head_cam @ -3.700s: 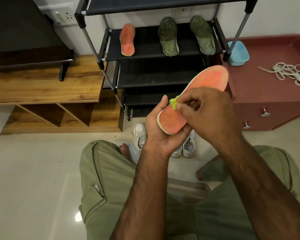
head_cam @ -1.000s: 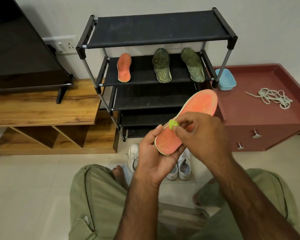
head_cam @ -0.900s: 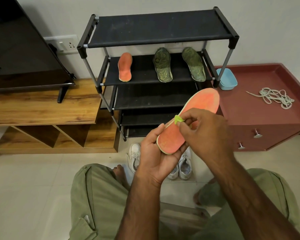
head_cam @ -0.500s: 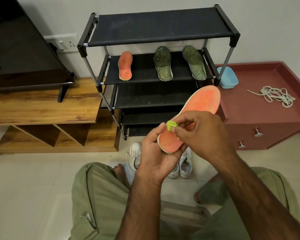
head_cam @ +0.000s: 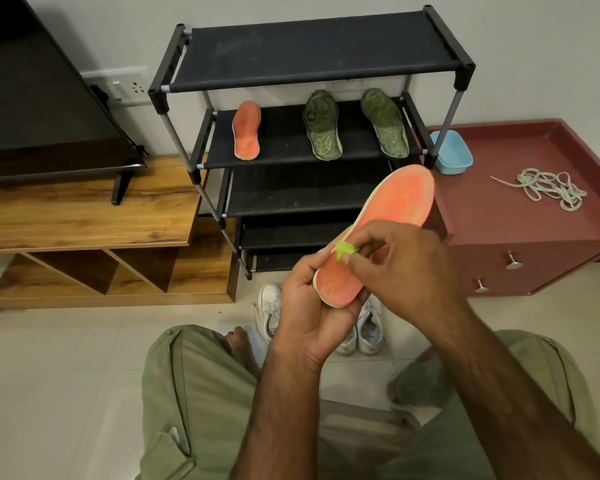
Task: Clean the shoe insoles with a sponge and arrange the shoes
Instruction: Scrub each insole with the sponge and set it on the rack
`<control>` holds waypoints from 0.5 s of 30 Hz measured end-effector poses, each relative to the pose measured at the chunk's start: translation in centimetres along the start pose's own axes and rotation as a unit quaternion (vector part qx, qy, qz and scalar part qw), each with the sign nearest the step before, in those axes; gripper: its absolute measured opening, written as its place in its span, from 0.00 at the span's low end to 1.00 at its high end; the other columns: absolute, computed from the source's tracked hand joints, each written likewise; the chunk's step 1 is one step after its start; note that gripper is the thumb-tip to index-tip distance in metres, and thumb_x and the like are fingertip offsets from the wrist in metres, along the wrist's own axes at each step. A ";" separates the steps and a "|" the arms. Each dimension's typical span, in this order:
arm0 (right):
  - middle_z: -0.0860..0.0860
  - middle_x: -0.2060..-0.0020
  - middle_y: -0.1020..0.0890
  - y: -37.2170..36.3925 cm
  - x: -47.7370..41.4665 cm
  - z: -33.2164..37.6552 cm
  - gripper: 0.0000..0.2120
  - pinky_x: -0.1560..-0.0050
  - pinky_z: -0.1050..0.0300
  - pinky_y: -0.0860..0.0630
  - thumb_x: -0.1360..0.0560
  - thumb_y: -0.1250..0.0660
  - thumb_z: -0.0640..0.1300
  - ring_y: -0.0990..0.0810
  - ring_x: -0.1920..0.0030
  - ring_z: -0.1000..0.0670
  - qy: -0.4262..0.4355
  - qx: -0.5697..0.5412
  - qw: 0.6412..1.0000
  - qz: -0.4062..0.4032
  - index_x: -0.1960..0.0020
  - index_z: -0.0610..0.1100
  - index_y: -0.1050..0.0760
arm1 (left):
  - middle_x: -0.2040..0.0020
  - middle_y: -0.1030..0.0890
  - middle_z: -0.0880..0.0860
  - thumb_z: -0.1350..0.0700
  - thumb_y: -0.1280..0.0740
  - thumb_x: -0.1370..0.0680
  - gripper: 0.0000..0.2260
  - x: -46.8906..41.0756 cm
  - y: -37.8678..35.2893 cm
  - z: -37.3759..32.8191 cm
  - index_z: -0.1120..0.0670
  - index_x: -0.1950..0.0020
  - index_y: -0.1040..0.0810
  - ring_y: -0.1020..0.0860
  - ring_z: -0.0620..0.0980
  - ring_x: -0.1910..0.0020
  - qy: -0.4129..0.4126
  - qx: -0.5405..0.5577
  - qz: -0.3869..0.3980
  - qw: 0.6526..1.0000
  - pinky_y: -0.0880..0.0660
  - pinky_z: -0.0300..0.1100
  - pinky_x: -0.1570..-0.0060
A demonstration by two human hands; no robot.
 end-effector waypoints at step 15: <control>0.55 0.51 0.19 1.9 0.1 0.9 0.14 0.53 0.55 0.21 0.24 0.26 0.41 0.21 0.54 0.55 0.083 0.027 0.993 -0.084 0.40 0.52 0.19 | 0.35 0.20 0.63 0.54 0.42 0.18 0.21 0.2 -0.4 -0.6 0.61 0.28 0.24 0.20 0.58 0.38 -0.025 -0.005 -0.030 0.999 0.31 0.53 0.29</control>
Point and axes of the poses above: each hand's wrist, its own x-axis away from the middle knuckle, its own y-axis out of the back of the hand, z = x × y, the point moved 10 cm from there along -x, towards the middle knuckle
